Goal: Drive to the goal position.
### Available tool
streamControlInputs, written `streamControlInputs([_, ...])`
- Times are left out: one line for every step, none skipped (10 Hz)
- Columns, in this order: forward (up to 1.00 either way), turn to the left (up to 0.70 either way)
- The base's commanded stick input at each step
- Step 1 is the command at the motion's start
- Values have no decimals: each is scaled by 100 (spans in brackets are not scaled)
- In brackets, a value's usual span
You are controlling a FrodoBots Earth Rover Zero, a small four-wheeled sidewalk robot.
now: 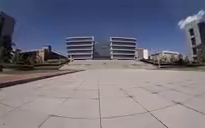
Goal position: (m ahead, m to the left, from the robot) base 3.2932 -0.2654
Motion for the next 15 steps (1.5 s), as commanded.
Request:
streamControlInputs([70, 1])
streamControlInputs([70, 1])
streamControlInputs([70, 1])
streamControlInputs([70, 1])
streamControlInputs([70, 1])
streamControlInputs([70, 1])
streamControlInputs([70, 1])
streamControlInputs([70, 1])
streamControlInputs([70, 1])
streamControlInputs([70, 1])
streamControlInputs([70, 1])
streamControlInputs([70, 1])
streamControlInputs([70, 1])
streamControlInputs([70, 1])
streamControlInputs([70, 1])
